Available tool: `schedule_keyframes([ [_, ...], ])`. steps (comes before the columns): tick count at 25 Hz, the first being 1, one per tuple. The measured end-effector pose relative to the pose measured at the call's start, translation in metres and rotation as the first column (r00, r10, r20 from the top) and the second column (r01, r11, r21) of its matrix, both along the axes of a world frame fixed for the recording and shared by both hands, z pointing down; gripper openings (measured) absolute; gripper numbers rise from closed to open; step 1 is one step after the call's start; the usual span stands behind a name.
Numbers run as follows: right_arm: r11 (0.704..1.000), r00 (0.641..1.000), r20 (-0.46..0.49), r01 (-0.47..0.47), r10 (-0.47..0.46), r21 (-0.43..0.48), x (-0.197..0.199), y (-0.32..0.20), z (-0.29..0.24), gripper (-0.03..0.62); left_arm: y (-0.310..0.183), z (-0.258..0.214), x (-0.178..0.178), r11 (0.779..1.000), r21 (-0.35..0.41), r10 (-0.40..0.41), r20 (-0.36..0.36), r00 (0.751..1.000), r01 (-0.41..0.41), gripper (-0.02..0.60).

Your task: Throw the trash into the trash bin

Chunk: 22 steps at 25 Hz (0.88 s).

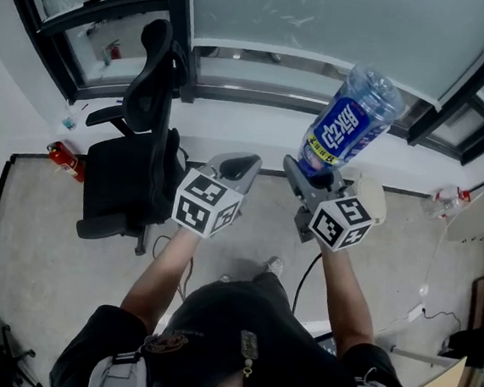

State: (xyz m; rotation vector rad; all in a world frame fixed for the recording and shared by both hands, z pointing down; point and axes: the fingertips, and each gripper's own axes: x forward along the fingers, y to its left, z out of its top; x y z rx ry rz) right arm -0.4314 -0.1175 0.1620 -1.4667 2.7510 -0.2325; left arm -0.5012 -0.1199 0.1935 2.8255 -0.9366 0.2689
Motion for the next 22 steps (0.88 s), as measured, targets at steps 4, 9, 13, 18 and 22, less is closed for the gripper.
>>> schedule_keyframes([
  [4,0.996,0.996,-0.004,-0.089,0.089,-0.005,0.041,0.031,0.017,0.176,0.022,0.014,0.040,0.996,-0.001,0.093,0.002,0.996,-0.093,0.003],
  [9,0.976,0.976,-0.015,-0.218,0.218,-0.008,0.102,0.059,0.018,0.176,0.042,0.014,0.104,0.975,-0.002,0.224,0.000,0.975,-0.224,0.003],
  [13,0.947,0.947,-0.021,-0.322,0.321,-0.015,0.155,0.086,0.019,0.176,0.062,0.014,0.158,0.946,-0.010,0.323,-0.006,0.947,-0.323,0.003],
  [18,0.901,0.902,-0.025,-0.432,0.432,-0.025,0.220,0.127,0.021,0.176,0.096,0.014,0.229,0.901,-0.015,0.433,-0.009,0.901,-0.433,0.003],
  [22,0.866,0.866,0.001,-0.499,0.499,-0.035,0.271,0.161,0.020,0.176,0.125,0.015,0.285,0.861,-0.020,0.508,-0.009,0.861,-0.508,0.003],
])
